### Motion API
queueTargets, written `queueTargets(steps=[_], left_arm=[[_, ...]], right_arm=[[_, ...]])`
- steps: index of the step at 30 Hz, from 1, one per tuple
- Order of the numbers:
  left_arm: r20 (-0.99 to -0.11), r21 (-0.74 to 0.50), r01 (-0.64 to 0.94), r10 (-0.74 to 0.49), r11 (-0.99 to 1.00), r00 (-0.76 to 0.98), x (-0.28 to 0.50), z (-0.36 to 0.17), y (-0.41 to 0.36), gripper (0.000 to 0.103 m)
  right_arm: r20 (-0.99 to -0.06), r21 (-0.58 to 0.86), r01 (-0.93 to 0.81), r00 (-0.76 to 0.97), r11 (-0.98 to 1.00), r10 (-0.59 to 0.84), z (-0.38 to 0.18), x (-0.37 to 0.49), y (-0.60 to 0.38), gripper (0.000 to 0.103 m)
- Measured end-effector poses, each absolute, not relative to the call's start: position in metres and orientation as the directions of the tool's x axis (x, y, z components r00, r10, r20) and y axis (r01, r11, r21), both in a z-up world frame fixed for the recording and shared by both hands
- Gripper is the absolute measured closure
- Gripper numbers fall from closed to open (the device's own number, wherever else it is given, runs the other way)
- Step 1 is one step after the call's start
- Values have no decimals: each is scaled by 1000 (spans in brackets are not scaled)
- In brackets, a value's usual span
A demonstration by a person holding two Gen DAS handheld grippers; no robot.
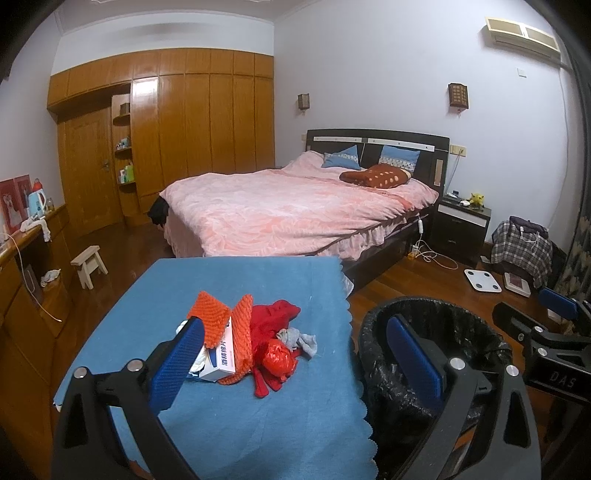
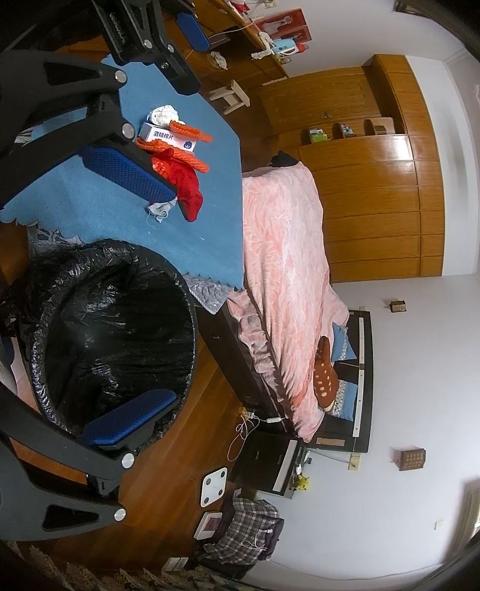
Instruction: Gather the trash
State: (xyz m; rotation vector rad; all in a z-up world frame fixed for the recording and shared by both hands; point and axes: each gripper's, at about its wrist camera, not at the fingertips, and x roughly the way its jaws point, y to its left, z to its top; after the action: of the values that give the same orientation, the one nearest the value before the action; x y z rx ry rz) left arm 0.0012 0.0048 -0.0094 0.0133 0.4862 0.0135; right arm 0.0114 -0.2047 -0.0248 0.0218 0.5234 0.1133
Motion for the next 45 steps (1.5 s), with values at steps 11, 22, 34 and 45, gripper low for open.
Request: queueTargets(steps=[11, 22, 34, 45], left_arm=[[-469, 16, -9, 16, 1000, 883, 2, -9, 5, 6], [-471, 16, -9, 15, 1000, 882, 3, -11, 5, 6], [-472, 15, -9, 14, 1000, 881, 3, -12, 6, 6], [-475, 17, -12, 18, 1000, 880, 4, -12, 7, 6]], right_arm=[[-498, 49, -104, 859, 993, 115, -26, 12, -204, 5], [-499, 50, -103, 859, 993, 114, -28, 13, -202, 5], [-500, 51, -101, 858, 994, 113, -28, 13, -202, 5], [-500, 49, -101, 859, 994, 112, -29, 14, -202, 5]])
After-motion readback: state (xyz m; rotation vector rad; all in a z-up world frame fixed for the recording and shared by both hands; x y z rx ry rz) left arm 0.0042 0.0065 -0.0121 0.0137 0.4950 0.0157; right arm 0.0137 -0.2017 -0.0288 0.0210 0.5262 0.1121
